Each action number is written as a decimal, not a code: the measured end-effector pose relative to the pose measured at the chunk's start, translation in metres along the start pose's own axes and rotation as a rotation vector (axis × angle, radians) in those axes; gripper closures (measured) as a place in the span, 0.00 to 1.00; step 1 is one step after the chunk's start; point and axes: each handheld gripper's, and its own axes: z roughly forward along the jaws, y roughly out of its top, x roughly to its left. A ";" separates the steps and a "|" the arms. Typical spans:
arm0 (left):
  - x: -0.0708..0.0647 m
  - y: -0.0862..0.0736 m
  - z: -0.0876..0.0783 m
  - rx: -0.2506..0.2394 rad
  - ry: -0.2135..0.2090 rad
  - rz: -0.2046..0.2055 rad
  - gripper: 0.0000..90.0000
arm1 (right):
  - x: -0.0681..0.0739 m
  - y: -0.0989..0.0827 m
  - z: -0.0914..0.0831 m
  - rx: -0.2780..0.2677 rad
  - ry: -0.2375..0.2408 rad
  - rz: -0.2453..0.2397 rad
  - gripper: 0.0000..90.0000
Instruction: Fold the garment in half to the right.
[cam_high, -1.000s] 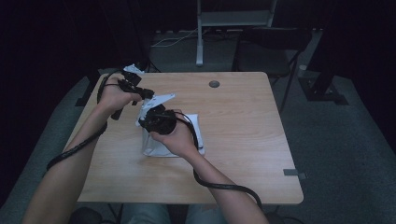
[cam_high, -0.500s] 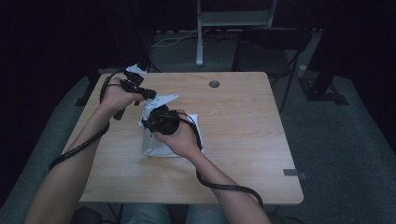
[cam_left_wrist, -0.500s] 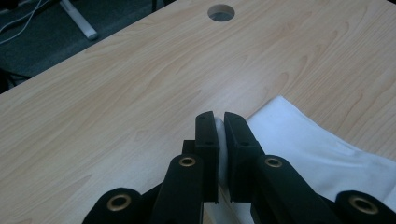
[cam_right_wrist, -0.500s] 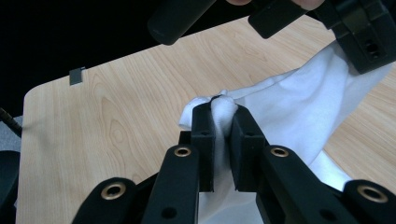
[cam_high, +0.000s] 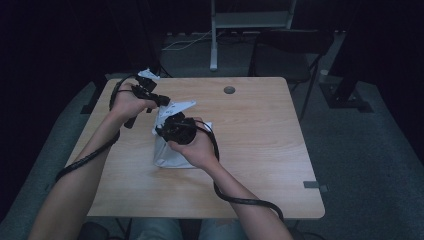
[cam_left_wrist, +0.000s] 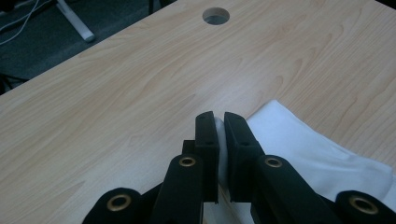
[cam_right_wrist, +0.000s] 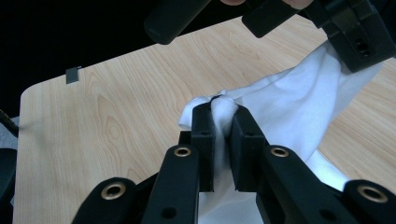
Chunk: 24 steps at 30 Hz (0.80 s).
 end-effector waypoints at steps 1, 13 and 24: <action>0.000 0.000 0.000 0.001 0.000 -0.001 0.95 | -0.001 -0.001 -0.001 -0.001 -0.003 0.003 0.91; -0.006 0.006 0.004 -0.004 -0.004 0.005 0.95 | -0.005 -0.004 -0.007 -0.001 -0.015 0.006 0.91; -0.010 0.009 0.006 -0.011 -0.006 0.007 0.95 | -0.009 -0.006 -0.013 -0.007 -0.024 0.012 0.91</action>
